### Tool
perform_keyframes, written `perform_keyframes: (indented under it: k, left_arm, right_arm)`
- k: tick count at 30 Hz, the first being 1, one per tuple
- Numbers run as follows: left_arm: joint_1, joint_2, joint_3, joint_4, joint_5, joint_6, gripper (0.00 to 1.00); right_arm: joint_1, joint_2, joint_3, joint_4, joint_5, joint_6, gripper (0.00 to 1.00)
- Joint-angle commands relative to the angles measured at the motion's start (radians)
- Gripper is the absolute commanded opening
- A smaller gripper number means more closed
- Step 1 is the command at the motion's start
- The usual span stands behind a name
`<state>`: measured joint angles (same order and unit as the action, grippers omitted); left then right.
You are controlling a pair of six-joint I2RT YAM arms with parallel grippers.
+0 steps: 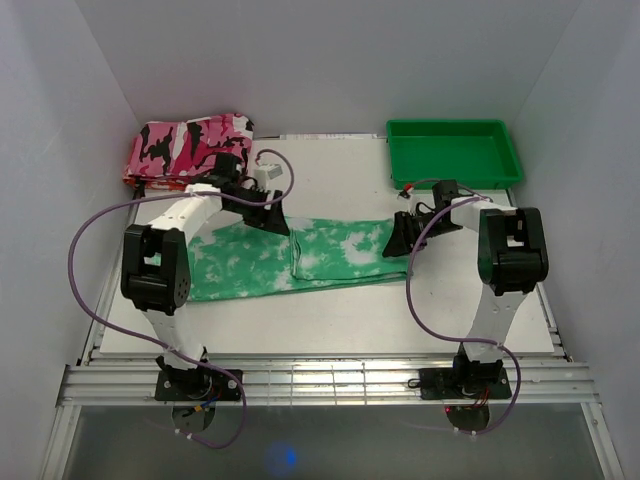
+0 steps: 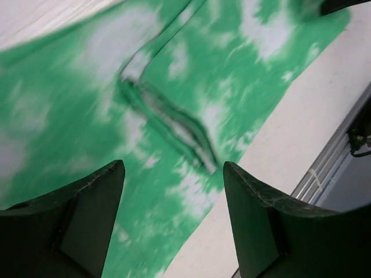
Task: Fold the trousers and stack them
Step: Fold the trousers
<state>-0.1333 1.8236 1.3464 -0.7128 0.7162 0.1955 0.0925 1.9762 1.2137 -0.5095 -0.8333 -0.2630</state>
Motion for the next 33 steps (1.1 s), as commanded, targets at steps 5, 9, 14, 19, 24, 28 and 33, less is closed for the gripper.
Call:
perform_keyframes:
  k: [5,9,14,19,24,28,33]
  left_arm:
    - [-0.247,0.068,0.071,0.117,0.186,-0.132,0.74]
    - [-0.273,0.183,0.091,0.185,0.184,-0.269,0.71]
    - [-0.256,0.292,0.131,0.222,0.164,-0.332,0.68]
    - [-0.2,0.382,0.143,0.2,0.167,-0.334,0.67]
    - [-0.175,0.385,0.2,0.127,0.128,-0.232,0.68]
    - [-0.175,0.306,0.243,0.053,0.138,-0.144,0.73]
    - [-0.18,0.148,0.186,-0.053,0.213,-0.07,0.73]
  right_arm:
    - [-0.016,-0.115,-0.123,-0.09,0.054,0.085,0.58]
    - [-0.016,-0.143,-0.04,-0.092,0.022,0.085,0.58]
    - [-0.016,-0.041,0.124,-0.07,-0.012,0.099,0.56]
    - [-0.016,0.091,0.194,-0.041,0.048,0.065,0.56]
    - [-0.019,0.177,0.198,-0.058,0.122,0.007,0.55]
    - [-0.023,0.144,0.247,-0.093,0.089,0.008,0.56]
    - [-0.025,0.007,0.304,-0.285,-0.028,-0.079,0.56]
